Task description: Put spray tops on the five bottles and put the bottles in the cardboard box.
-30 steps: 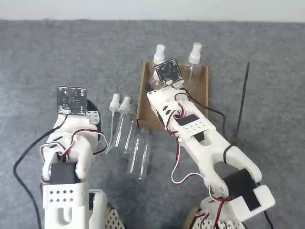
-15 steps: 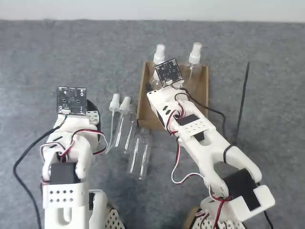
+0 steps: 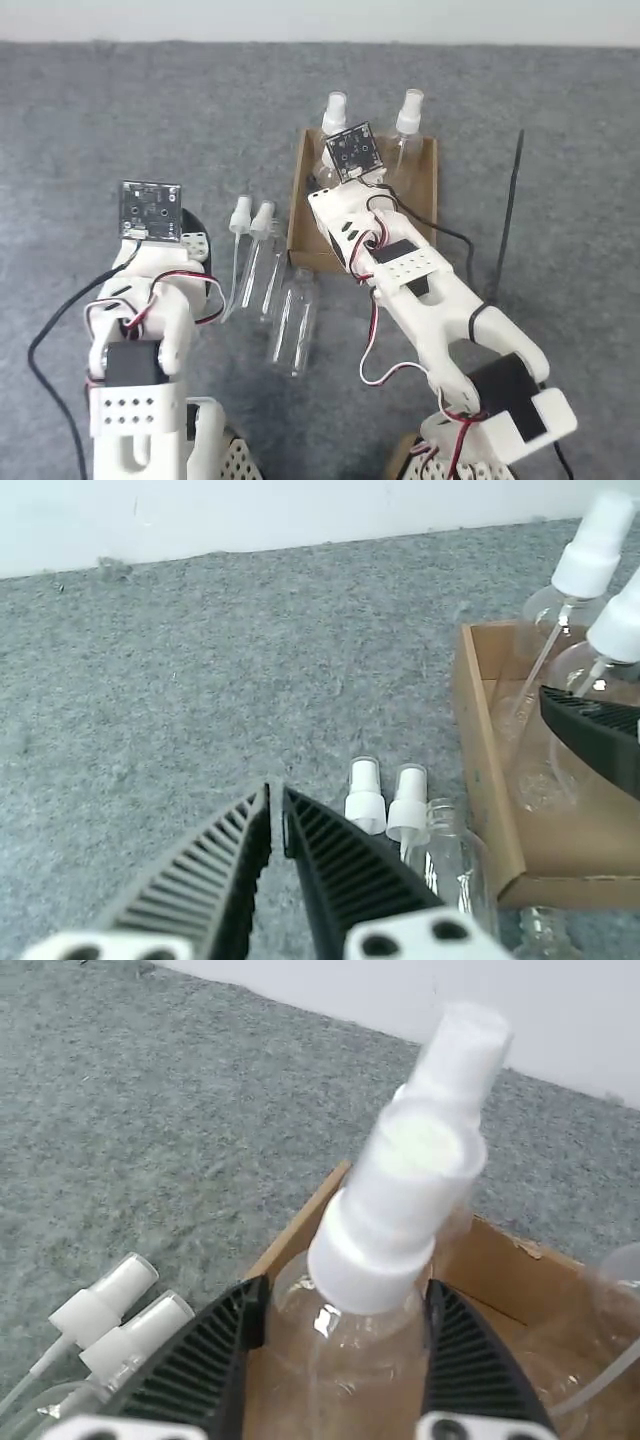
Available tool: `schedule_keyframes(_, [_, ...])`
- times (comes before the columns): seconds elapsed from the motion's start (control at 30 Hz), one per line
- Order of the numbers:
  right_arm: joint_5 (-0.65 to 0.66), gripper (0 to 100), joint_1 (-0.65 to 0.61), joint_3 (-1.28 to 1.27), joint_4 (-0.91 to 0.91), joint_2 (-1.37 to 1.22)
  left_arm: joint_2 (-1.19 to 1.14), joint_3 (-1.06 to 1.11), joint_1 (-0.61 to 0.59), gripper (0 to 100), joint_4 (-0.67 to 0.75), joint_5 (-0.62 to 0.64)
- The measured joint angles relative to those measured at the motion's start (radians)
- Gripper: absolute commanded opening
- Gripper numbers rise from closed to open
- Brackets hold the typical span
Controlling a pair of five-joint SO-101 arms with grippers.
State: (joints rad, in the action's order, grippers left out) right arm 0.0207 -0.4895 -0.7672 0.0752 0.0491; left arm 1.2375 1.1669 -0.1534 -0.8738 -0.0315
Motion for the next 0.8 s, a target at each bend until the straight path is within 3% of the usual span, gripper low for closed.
schedule_keyframes(0.33, [0.000,16.9,-0.002,-0.017,0.000,0.017,0.000,0.000,0.000,1,0.000,0.000])
schedule_keyframes(0.57, [0.002,27.7,-0.015,-0.017,-0.002,0.018,0.000,0.000,0.003,1,0.000,0.000])
schedule_keyframes(0.8, [0.002,28.1,-0.018,-0.017,-0.002,0.018,0.000,0.000,0.000,1,0.000,0.000])
